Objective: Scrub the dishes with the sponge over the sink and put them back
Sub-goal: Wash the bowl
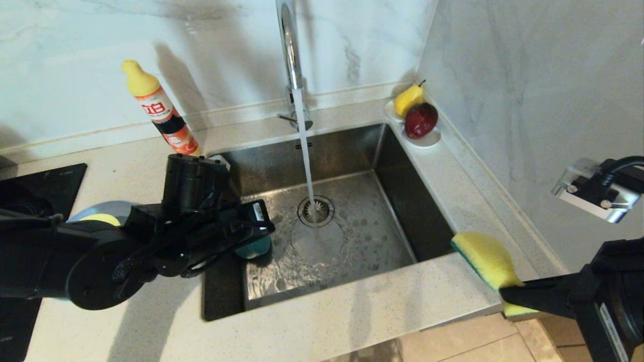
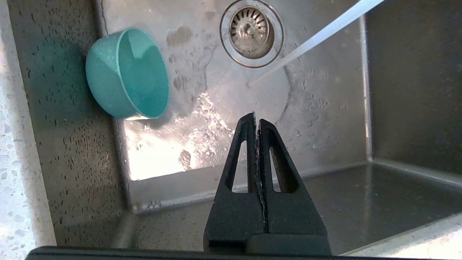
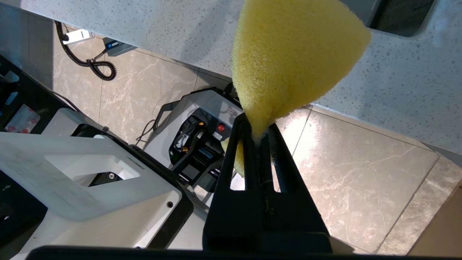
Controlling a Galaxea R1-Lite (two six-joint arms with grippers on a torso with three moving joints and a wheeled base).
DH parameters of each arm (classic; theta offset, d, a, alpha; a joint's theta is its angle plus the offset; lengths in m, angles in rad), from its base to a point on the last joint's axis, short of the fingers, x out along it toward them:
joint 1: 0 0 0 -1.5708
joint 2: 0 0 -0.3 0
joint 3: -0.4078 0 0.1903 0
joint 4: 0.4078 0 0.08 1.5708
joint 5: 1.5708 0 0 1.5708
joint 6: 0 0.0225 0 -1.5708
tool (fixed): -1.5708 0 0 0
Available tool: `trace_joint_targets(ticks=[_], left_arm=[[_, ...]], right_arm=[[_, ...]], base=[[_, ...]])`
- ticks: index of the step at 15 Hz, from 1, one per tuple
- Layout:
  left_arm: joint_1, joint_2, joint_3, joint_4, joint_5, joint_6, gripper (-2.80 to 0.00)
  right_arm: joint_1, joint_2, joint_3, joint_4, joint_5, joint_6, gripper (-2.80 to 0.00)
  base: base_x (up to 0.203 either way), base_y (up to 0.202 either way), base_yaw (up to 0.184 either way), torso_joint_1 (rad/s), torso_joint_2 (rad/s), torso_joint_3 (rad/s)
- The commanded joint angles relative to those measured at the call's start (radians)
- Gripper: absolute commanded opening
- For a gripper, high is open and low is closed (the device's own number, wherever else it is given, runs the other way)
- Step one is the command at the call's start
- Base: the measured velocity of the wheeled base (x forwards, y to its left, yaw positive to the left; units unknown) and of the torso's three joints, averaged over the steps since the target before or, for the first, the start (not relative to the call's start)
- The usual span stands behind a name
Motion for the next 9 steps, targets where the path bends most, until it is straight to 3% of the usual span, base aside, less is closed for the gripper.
trace_joint_targets(ticks=[1, 6, 9], left_arm=[[0.001, 0.009, -0.004, -0.003, 0.004, -0.003, -2.80], [0.001, 0.035, -0.021, 0.000, 0.046, -0.040, -2.80], [0.003, 0.036, -0.037, 0.070, 0.090, -0.053, -2.80]], right_arm=[[-0.001, -0.001, 0.001, 0.003, 0.000, 0.002, -2.80], [0.000, -0.014, 0.010, 0.005, -0.001, 0.002, -2.80], [-0.001, -0.017, 0.012, 0.005, -0.002, 0.002, -2.80]], base=[[0.000, 0.000, 0.000, 0.000, 0.00, 0.000], [0.000, 0.000, 0.000, 0.000, 0.00, 0.000], [0.000, 0.000, 0.000, 0.000, 0.00, 0.000]])
